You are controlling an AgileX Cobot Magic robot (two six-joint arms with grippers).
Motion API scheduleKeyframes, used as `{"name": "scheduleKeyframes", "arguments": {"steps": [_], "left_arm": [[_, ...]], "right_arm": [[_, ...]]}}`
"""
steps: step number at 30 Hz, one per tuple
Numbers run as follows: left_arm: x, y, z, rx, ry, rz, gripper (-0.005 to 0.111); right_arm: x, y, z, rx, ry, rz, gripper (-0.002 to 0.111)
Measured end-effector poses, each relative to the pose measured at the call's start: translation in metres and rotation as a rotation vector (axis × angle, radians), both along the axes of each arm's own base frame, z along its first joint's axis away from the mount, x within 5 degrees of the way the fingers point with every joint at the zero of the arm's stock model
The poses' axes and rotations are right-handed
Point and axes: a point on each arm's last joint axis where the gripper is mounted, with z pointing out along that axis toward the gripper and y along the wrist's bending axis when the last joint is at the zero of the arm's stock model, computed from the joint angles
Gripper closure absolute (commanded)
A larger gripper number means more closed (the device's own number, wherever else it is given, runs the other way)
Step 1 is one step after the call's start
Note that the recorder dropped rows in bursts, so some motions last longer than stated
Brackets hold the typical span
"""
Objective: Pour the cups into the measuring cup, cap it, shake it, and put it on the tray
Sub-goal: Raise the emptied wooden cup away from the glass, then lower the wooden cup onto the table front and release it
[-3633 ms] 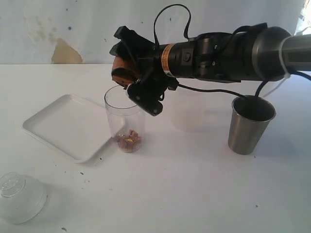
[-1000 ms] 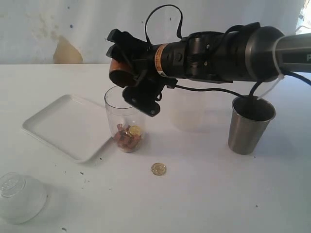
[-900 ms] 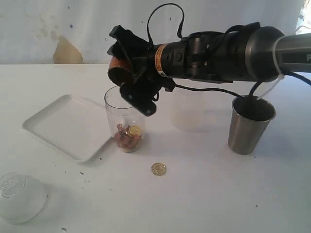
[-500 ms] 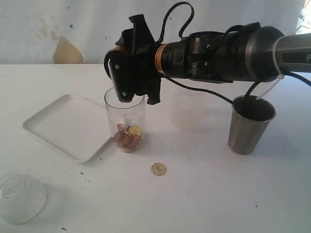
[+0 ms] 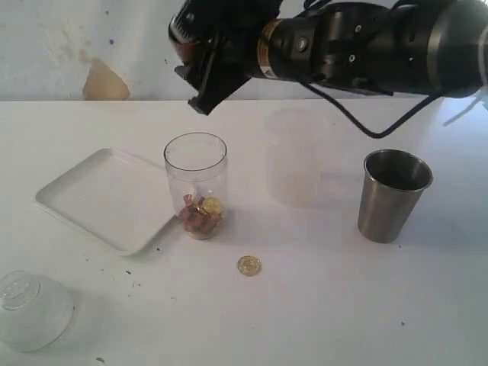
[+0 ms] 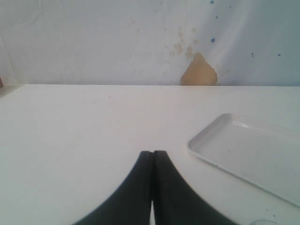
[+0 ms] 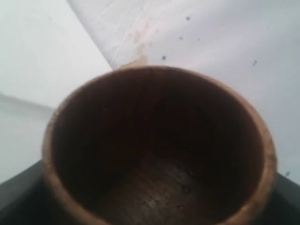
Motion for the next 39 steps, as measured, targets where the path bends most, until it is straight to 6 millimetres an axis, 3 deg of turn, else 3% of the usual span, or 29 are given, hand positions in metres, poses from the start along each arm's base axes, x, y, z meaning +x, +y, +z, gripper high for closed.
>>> {"name": "scheduleKeyframes", "arguments": {"steps": [2,5,10,16,18,22,25,27,30,32,34,39], "left_arm": [[0.0,0.0,0.0,0.0,0.0,0.0,0.106],[0.0,0.0,0.0,0.0,0.0,0.0,0.106],[0.0,0.0,0.0,0.0,0.0,0.0,0.106],[0.0,0.0,0.0,0.0,0.0,0.0,0.106],[0.0,0.0,0.0,0.0,0.0,0.0,0.106],[0.0,0.0,0.0,0.0,0.0,0.0,0.106],[0.0,0.0,0.0,0.0,0.0,0.0,0.106],[0.0,0.0,0.0,0.0,0.0,0.0,0.106],[0.0,0.0,0.0,0.0,0.0,0.0,0.106],[0.0,0.0,0.0,0.0,0.0,0.0,0.106],[0.0,0.0,0.0,0.0,0.0,0.0,0.106],[0.0,0.0,0.0,0.0,0.0,0.0,0.106]], "right_arm": [[0.002,-0.01,0.005,0.129,0.069,-0.057,0.102],[0.006,-0.04,0.017,0.343,0.166,-0.177,0.101],[-0.014,-0.078,0.015,0.492,0.249,-0.224,0.101],[-0.084,-0.11,-0.012,0.531,0.34,-0.202,0.101],[-0.109,-0.113,-0.034,0.512,0.396,-0.196,0.101],[-0.129,-0.117,-0.069,0.458,0.473,-0.216,0.096],[-0.144,-0.12,-0.093,0.427,0.518,-0.23,0.081],[-0.151,-0.121,-0.102,0.412,0.513,-0.224,0.063],[-0.149,-0.123,-0.108,0.416,0.492,-0.238,0.025],[-0.145,-0.124,-0.113,0.435,0.491,-0.266,0.01],[-0.141,-0.124,-0.121,0.414,0.496,-0.279,0.003],[-0.136,-0.123,-0.136,0.385,0.523,-0.279,0.003]]}}
